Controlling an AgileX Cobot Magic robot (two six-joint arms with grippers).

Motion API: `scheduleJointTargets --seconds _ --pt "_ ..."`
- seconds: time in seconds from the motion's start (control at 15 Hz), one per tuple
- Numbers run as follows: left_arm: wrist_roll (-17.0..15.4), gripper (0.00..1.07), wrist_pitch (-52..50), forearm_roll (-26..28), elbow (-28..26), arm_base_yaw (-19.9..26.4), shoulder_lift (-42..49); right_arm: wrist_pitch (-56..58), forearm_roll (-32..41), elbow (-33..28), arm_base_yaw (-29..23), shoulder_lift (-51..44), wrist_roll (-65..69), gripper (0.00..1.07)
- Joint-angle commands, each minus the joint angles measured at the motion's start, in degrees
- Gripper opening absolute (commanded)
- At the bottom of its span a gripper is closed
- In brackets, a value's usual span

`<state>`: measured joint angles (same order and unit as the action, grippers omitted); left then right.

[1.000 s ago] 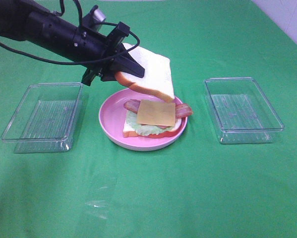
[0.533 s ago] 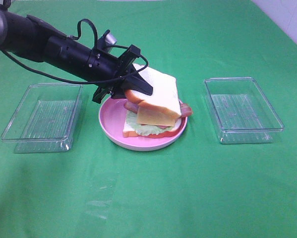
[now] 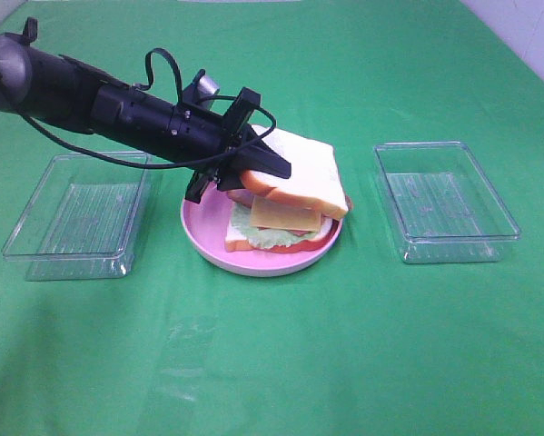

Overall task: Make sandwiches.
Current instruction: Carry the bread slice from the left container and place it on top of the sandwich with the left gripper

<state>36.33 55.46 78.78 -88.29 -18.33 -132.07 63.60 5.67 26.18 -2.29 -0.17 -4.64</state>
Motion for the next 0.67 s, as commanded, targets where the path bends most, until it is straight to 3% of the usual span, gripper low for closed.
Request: scheduleJointTargets --seconds 0.07,0.2,0.27,0.67 --pt "0.46 0.00 0.97 1.55 -0.29 -0.23 -0.11 -0.17 0.11 -0.17 0.40 -1.78 0.63 0.96" --pt "-0.57 0.00 0.80 -0.57 -0.29 -0.23 -0.11 -0.17 0.11 -0.17 0.40 -1.78 0.63 0.96" --pt "-2.75 0.00 0.40 -3.67 -0.29 -0.23 -0.11 -0.17 0.11 -0.17 0.40 -1.78 0.63 0.96" --pt "-4.41 0.00 -1.26 -3.78 -0.29 -0.23 -0.11 -0.17 0.11 -0.17 0.40 -1.78 0.63 0.96"
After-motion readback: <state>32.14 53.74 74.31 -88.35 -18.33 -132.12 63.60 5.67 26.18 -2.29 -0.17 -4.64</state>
